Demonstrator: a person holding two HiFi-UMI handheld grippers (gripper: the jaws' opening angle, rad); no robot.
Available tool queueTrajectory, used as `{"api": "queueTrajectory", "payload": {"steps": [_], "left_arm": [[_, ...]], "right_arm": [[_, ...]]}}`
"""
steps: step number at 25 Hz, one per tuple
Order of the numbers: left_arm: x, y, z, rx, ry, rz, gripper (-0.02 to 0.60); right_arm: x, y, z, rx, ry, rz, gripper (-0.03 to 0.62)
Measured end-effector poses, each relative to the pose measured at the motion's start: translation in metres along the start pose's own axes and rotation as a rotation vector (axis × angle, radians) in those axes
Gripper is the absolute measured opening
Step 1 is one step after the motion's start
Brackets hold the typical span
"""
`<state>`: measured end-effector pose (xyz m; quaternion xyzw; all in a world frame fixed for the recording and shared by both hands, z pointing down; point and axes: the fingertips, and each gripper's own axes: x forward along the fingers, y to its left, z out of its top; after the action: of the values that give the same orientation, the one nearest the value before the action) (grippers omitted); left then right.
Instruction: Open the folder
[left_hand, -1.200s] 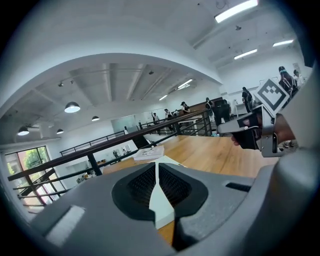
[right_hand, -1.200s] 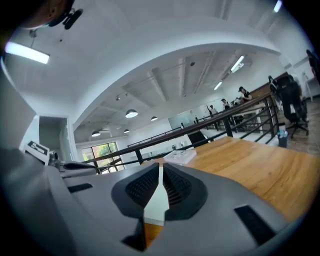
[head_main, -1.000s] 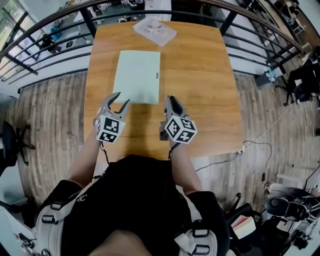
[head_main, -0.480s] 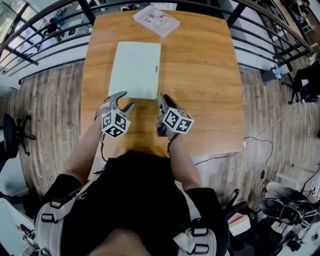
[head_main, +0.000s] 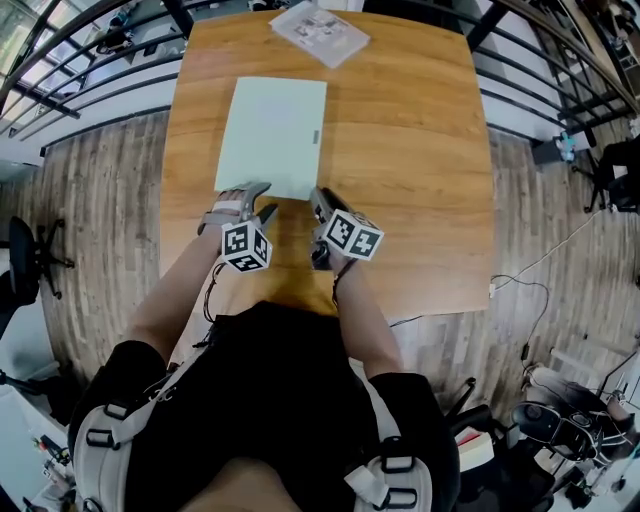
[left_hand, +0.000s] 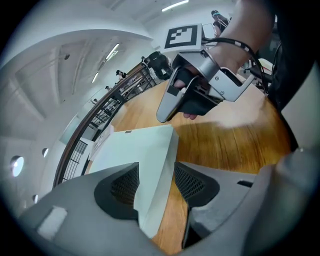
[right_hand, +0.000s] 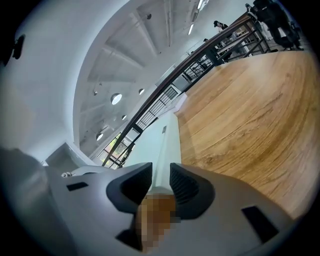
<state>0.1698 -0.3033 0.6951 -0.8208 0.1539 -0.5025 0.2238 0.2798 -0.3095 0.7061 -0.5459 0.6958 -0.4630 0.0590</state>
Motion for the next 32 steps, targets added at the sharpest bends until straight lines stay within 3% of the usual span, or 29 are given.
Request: {"api": "queueTrajectory", "payload": {"steps": [3,10,13,15,28,32], "left_arm": [[0.012,-0.001,-0.002,0.016,0.025,0.001,0.21],[0.025,-0.004,-0.005,-0.029,0.044,0.01,0.206],[0.025,0.0,-0.007,-0.022,0.05,0.043,0.137],[0.024,0.0,-0.008,-0.043,0.045,0.042,0.126],[0.012,-0.009,-0.009,-0.4,-0.098,-0.101,0.106],[0.005,-0.009,-0.007,-0.554,-0.147,-0.173,0.08]], "right_arm": [[0.007,-0.003,-0.005,0.017,0.027,0.019,0.092],[0.012,-0.002,-0.01,0.107,0.054,0.087,0.091],[0.014,0.0,-0.012,0.136,0.062,0.122,0.081],[0.014,0.001,-0.013,0.156,0.064,0.137,0.081],[0.005,0.002,-0.028,0.191,0.093,0.179,0.083],[0.001,0.002,-0.031,0.172,0.108,0.17,0.081]]}}
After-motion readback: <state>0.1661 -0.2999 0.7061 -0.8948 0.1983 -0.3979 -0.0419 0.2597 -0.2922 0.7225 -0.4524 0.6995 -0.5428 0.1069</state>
